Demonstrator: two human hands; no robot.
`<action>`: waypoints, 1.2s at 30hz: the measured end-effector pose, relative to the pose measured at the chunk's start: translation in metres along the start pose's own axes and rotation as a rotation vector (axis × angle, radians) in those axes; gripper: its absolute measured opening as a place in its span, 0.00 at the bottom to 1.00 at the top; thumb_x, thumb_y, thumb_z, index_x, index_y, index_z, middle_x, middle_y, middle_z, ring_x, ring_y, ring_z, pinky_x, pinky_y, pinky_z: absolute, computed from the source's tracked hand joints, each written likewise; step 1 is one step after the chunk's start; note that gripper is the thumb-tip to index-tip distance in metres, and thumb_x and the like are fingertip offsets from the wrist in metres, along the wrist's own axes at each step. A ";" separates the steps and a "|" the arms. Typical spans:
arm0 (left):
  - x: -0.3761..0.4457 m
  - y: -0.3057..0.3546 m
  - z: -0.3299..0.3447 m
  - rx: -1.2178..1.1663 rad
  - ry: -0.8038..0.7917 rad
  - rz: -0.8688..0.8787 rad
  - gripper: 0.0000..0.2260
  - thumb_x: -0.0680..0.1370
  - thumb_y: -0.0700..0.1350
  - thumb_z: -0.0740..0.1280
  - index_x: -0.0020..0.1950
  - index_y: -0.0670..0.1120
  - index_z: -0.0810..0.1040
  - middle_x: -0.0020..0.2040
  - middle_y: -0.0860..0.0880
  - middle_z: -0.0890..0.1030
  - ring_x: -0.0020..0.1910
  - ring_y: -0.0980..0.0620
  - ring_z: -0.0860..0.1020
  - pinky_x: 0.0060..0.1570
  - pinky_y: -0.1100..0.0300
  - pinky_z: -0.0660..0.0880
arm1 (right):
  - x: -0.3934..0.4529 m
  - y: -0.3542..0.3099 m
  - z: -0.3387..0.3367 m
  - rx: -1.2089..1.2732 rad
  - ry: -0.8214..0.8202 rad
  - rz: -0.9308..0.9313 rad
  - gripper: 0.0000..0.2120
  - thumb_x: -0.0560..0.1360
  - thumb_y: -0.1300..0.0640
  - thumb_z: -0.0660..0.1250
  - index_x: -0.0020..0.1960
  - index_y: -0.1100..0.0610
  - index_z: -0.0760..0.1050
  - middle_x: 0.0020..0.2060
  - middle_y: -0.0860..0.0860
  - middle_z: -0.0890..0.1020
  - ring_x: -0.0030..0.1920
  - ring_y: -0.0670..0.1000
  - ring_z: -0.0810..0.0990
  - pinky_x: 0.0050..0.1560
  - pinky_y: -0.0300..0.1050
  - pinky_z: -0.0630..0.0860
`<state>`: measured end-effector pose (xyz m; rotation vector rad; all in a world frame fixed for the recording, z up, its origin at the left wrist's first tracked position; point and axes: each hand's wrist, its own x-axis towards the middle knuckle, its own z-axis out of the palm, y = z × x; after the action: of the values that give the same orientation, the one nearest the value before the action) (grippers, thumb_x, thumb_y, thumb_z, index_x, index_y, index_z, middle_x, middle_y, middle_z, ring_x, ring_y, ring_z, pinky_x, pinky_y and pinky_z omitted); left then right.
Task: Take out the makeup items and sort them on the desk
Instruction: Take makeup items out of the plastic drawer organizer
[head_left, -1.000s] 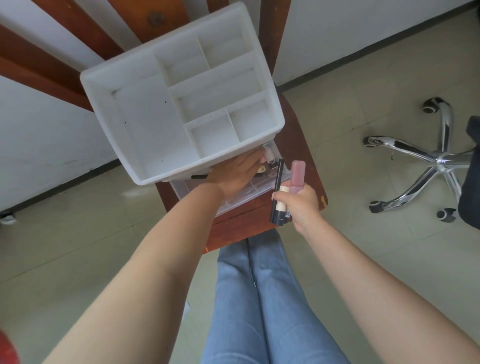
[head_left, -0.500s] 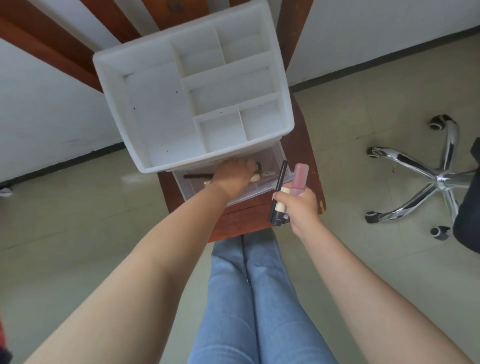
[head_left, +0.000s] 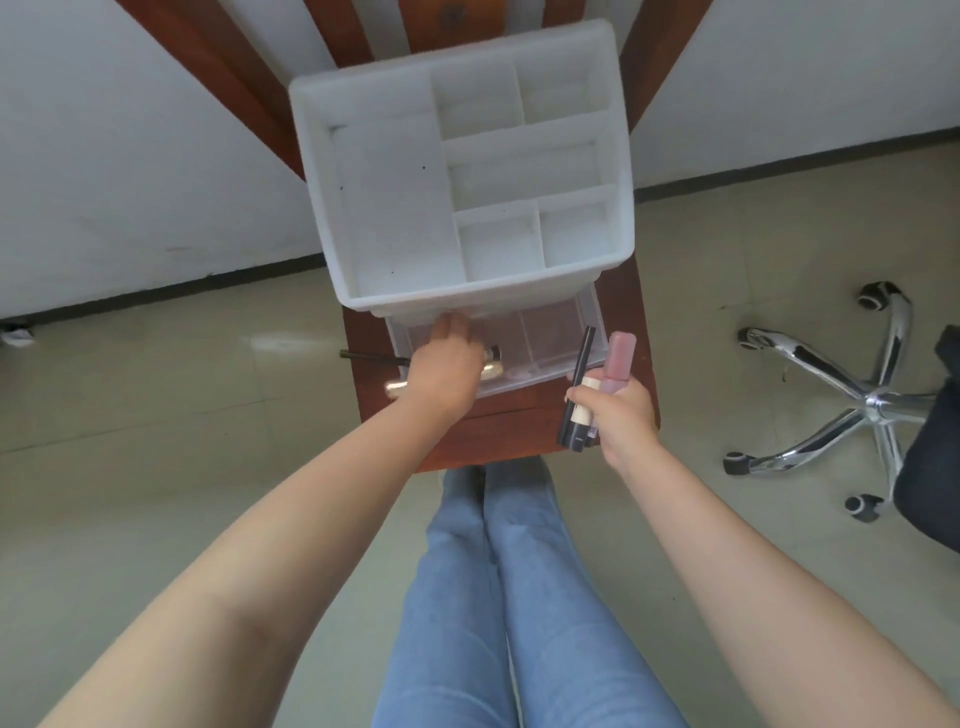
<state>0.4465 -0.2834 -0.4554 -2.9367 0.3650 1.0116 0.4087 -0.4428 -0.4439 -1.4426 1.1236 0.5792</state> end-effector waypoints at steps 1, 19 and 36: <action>0.004 -0.003 0.002 0.055 0.013 0.028 0.17 0.76 0.33 0.59 0.64 0.38 0.68 0.67 0.39 0.64 0.68 0.40 0.62 0.64 0.49 0.66 | 0.001 0.000 0.002 -0.012 -0.002 -0.012 0.15 0.68 0.71 0.67 0.36 0.52 0.69 0.32 0.50 0.73 0.31 0.48 0.72 0.31 0.39 0.68; -0.028 -0.026 -0.004 -0.040 0.304 0.267 0.14 0.59 0.26 0.69 0.42 0.34 0.73 0.36 0.35 0.76 0.30 0.38 0.76 0.24 0.57 0.64 | -0.005 0.023 0.032 -0.220 -0.011 -0.206 0.12 0.68 0.68 0.69 0.43 0.55 0.70 0.39 0.53 0.74 0.39 0.52 0.74 0.30 0.37 0.68; -0.139 -0.070 0.090 -0.748 0.177 -0.641 0.10 0.75 0.34 0.59 0.56 0.37 0.67 0.56 0.38 0.74 0.53 0.38 0.73 0.41 0.56 0.63 | -0.001 -0.024 0.103 -0.836 -0.104 -0.572 0.13 0.68 0.65 0.68 0.32 0.55 0.66 0.33 0.53 0.74 0.37 0.51 0.74 0.37 0.43 0.68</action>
<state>0.3016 -0.1771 -0.4459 -3.3260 -1.1280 0.9115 0.4543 -0.3484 -0.4545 -2.3000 0.3184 0.7290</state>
